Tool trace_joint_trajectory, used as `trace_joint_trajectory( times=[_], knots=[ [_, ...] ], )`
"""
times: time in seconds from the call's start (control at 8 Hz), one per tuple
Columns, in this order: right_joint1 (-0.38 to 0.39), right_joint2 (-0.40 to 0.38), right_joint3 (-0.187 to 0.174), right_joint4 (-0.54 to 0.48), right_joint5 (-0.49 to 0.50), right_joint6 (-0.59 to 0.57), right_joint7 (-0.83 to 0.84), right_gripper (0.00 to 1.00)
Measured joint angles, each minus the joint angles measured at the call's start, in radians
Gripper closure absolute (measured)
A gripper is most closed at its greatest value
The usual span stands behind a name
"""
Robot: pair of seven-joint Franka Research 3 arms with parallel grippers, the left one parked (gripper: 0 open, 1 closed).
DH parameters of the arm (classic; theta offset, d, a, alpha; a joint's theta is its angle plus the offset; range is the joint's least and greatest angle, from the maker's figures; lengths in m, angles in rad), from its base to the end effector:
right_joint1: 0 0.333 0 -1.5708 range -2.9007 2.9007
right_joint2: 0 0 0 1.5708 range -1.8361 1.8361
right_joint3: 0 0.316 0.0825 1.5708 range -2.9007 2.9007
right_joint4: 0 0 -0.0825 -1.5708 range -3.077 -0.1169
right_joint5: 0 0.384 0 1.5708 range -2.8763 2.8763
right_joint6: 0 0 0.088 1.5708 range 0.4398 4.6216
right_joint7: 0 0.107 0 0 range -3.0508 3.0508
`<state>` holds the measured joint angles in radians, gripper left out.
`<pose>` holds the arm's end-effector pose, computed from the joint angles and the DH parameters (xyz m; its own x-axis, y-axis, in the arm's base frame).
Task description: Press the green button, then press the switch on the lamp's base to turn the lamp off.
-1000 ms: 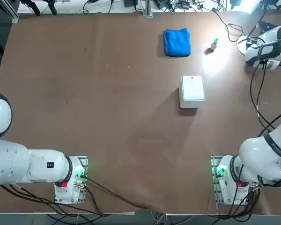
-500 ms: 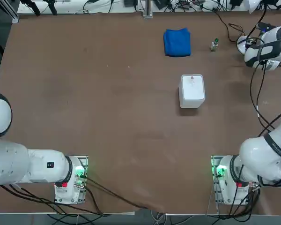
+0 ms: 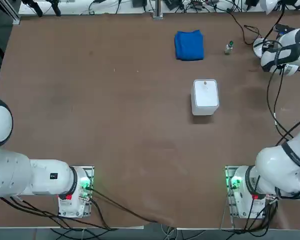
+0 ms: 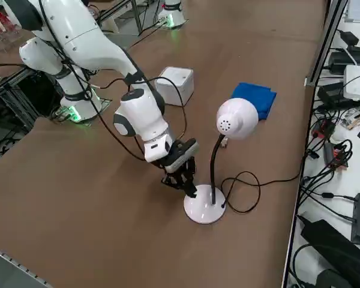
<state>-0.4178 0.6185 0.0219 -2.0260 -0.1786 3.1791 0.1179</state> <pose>0.5920 -0.2306 0.1968 0.8122 -0.2846 0.5092 -0.3376 -0.9412 0.0124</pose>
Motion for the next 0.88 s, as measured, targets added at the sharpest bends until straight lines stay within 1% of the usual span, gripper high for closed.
trace_joint_trajectory(
  times=[0.25, 0.38, 0.5, 0.62, 0.75, 0.88],
  knots=[
    [0.003, -0.007, 0.003, 0.001, 0.0, -0.005, 0.0, 0.98],
    [0.004, -0.024, 0.004, 0.003, 0.0, -0.039, 0.0, 0.98],
    [0.005, -0.059, 0.005, 0.005, 0.0, -0.119, 0.0, 0.98],
    [0.006, -0.115, 0.007, 0.008, 0.0, -0.238, 0.0, 0.98],
    [0.006, -0.179, 0.015, 0.01, 0.0, -0.372, -0.001, 0.98],
    [0.006, -0.245, 0.029, 0.012, 0.0, -0.517, -0.002, 0.98]
  ],
)
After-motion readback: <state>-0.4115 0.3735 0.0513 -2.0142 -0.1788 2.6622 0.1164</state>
